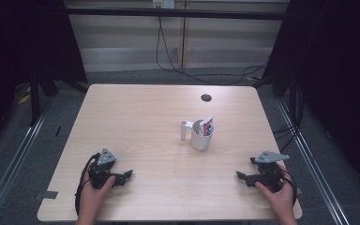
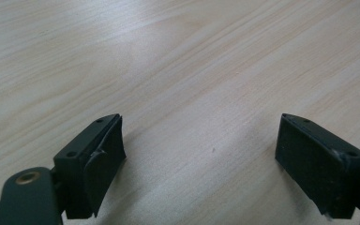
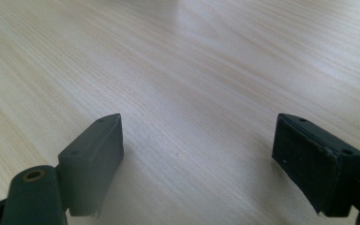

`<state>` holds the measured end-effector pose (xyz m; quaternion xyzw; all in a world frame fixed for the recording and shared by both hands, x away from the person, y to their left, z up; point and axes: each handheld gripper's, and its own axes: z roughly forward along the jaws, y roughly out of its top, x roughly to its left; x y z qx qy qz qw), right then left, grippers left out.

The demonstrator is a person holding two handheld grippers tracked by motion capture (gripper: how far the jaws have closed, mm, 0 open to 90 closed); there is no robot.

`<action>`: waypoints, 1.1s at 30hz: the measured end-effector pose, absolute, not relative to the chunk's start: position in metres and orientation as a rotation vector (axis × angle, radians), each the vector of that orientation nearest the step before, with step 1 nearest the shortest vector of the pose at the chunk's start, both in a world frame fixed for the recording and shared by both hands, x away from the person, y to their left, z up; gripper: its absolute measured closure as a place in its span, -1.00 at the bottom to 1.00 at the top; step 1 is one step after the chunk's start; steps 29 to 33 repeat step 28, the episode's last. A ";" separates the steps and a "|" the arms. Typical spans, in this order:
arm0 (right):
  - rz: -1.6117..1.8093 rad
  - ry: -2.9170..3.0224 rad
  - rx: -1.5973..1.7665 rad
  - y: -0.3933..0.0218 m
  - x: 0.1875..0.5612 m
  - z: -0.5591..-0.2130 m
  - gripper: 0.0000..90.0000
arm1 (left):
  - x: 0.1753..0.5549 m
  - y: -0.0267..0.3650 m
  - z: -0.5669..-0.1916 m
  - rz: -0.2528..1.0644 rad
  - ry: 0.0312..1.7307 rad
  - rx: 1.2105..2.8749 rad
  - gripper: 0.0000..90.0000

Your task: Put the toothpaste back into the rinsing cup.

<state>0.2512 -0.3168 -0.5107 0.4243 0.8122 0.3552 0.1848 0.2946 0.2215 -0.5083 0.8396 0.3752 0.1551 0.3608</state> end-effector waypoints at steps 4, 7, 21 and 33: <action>0.997 2.295 1.199 -0.317 0.252 -0.511 -0.65 | 0.294 0.222 -0.508 0.395 0.967 2.166 -0.66; 1.004 2.302 1.215 -0.318 0.253 -0.511 -0.66 | 0.294 0.221 -0.508 0.398 0.968 2.164 -0.65; 1.001 2.310 1.220 -0.318 0.254 -0.511 -0.70 | 0.294 0.221 -0.508 0.400 0.971 2.162 -0.65; 0.998 2.310 1.223 -0.318 0.254 -0.511 -0.71 | 0.294 0.221 -0.508 0.400 0.970 2.162 -0.65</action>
